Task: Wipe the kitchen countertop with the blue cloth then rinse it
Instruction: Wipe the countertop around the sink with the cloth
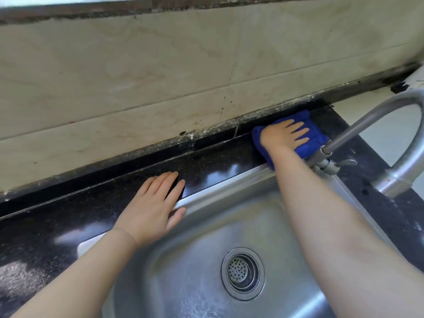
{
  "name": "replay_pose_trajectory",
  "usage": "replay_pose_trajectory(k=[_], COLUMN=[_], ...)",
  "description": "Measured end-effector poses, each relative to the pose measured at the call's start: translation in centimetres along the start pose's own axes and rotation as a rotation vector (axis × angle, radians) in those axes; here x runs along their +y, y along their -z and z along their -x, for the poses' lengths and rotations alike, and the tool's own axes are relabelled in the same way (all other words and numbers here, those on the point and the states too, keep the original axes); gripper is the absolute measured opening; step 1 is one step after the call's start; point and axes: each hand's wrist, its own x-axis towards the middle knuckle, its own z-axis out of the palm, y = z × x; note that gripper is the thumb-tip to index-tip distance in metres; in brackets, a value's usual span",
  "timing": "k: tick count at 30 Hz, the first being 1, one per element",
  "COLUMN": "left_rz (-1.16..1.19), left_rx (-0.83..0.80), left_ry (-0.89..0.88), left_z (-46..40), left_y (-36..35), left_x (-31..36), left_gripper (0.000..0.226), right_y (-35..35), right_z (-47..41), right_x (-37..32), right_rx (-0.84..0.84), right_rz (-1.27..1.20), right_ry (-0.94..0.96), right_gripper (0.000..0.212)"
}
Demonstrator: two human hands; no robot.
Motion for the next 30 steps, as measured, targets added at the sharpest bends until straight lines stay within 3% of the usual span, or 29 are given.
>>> replay_pose_trajectory(k=[5, 12, 16, 17, 19, 24, 26, 30], left_rz=[-0.028, 0.139, 0.260, 0.245, 0.186, 0.104, 0.103, 0.068], left_rx=[0.002, -0.020, 0.057, 0.093, 0.126, 0.029, 0.003, -0.022], left_ry=[-0.017, 0.074, 0.220, 0.244, 0.324, 0.709, 0.824, 0.901], left_z=[-0.1, 0.1, 0.9, 1.8, 5.3, 19.3, 24.0, 28.8], left_y=[0.0, 0.7, 2.4, 2.8, 3.7, 5.1, 5.1, 4.2], left_x=[0.0, 0.4, 0.8, 0.8, 0.8, -0.2, -0.4, 0.9], left_gripper=[0.058, 0.061, 0.060, 0.058, 0.055, 0.057, 0.060, 0.058], right_y=[-0.1, -5.5, -4.5, -3.8, -2.7, -2.9, -4.3, -8.2], right_z=[0.8, 17.7, 17.1, 15.5, 12.5, 14.0, 18.1, 29.9], right_x=[-0.5, -4.6, -2.0, -0.9, 1.0, -0.7, -2.8, -5.9], right_rx=[-0.010, -0.110, -0.082, -0.054, -0.019, -0.086, -0.078, -0.102], right_rz=[-0.004, 0.117, 0.221, 0.221, 0.204, 0.187, 0.196, 0.251], right_ry=[-0.002, 0.449, 0.810, 0.835, 0.704, 0.400, 0.448, 0.813], right_gripper=[0.064, 0.065, 0.057, 0.056, 0.058, 0.061, 0.060, 0.063])
